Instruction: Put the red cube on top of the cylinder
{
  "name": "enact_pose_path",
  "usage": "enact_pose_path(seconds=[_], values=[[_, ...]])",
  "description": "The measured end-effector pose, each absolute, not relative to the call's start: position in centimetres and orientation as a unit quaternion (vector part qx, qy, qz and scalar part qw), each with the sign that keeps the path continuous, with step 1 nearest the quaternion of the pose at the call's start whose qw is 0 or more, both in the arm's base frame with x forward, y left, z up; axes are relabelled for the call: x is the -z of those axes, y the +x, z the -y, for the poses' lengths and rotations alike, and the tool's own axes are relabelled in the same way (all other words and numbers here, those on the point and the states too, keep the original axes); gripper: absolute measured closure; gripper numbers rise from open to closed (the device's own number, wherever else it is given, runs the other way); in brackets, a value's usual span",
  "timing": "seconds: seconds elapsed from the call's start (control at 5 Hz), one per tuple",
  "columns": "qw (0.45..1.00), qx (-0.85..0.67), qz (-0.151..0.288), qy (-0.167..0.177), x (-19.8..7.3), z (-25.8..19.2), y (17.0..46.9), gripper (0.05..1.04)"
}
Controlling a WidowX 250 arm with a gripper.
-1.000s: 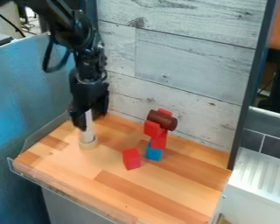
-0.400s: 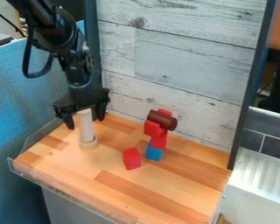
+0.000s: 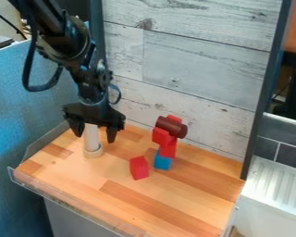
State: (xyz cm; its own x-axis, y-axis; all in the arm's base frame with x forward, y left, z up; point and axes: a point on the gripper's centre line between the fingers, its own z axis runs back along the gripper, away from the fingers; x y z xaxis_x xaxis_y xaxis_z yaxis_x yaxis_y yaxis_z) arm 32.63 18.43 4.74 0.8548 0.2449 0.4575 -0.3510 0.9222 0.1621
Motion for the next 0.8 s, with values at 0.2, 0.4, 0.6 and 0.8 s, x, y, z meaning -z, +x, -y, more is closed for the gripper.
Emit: enact_pose_path(seconds=[0.2,0.4,0.6,0.8], values=[[0.964,-0.021,0.244,0.100,-5.6,-16.4,32.3,0.083],[0.973,0.083,0.212,0.046,-4.1,-15.6,32.9,0.083],[0.975,0.153,0.160,-0.002,-2.2,-15.6,34.2,0.083],[0.978,0.170,0.121,0.007,-0.4,-15.7,35.0,0.083]])
